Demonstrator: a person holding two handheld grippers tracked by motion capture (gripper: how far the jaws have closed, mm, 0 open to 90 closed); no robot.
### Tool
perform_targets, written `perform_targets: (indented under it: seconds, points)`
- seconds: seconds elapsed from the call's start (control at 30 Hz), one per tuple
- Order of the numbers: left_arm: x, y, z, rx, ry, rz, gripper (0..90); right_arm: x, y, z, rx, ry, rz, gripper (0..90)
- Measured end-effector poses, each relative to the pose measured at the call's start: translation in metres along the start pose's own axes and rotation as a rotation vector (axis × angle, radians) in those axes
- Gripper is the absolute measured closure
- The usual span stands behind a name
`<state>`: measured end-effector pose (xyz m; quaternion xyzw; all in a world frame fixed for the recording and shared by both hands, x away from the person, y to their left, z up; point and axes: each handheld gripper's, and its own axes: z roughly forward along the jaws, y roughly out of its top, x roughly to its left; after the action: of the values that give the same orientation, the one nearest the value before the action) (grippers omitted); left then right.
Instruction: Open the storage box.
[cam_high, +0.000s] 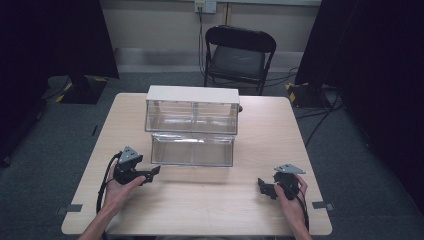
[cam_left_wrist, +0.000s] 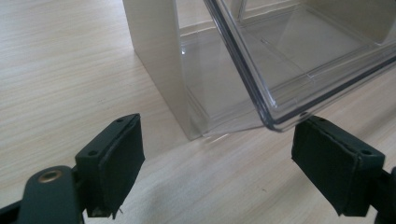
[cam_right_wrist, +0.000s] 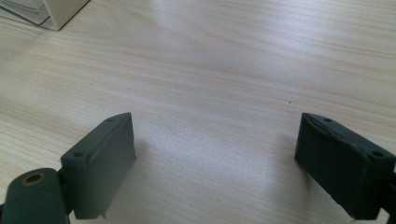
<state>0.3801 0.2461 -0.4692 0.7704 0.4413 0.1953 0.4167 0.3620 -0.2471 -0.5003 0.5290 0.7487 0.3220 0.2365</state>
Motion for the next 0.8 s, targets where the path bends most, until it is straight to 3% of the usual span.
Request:
perform_targets:
  seconds: [0.23, 0.47, 0.8]
  points:
    - [-0.0026, 0.0028, 0.0059, 0.013, -0.002, 0.008, 17.1, 0.0000, 0.0000, 0.0000, 0.000, 0.000, 0.000, 11.4]
    - [-0.0043, 0.0049, 0.0015, -0.029, -0.049, 0.005, 15.8, 0.0000, 0.0000, 0.0000, 0.000, 0.000, 0.000, 11.4]
    - [-0.0045, 0.0045, -0.0010, -0.035, -0.065, 0.008, 17.1, 0.0000, 0.0000, 0.0000, 0.000, 0.000, 0.000, 11.4]
